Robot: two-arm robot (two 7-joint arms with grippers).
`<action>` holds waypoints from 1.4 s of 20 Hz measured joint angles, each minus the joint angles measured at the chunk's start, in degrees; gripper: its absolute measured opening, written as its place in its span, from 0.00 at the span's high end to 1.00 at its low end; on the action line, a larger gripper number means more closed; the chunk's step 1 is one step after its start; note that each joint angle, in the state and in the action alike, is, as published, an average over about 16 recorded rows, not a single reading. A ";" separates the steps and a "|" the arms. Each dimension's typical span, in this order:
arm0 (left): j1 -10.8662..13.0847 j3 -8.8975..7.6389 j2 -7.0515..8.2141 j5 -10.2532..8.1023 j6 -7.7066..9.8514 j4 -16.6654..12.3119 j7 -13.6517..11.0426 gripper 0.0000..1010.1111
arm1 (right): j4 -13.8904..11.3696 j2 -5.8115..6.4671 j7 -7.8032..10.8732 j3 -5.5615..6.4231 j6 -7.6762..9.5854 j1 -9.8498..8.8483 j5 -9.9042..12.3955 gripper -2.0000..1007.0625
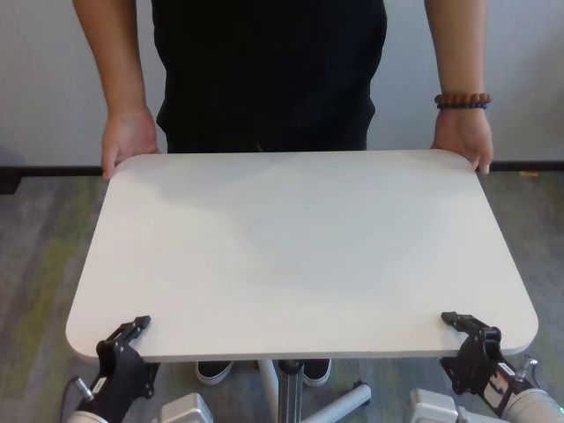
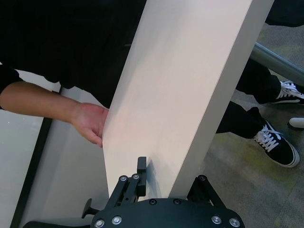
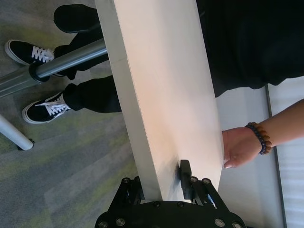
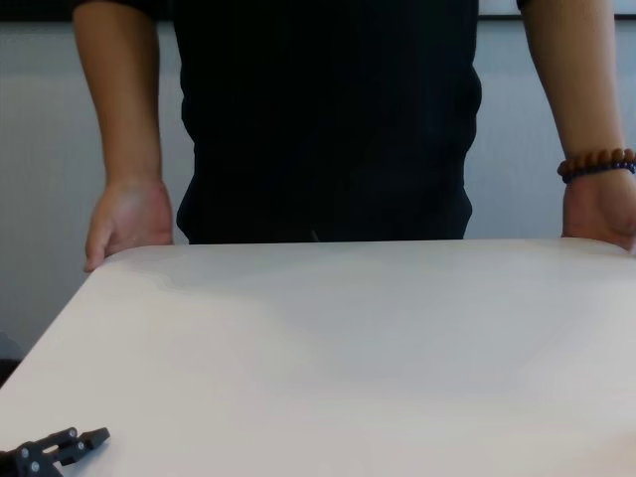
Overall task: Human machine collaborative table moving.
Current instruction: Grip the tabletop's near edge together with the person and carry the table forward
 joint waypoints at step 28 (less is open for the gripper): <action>2.36 0.06 1.62 2.26 0.16 -6.21 0.16 0.63 | -5.34 0.88 0.40 1.78 1.84 -2.74 -6.95 0.64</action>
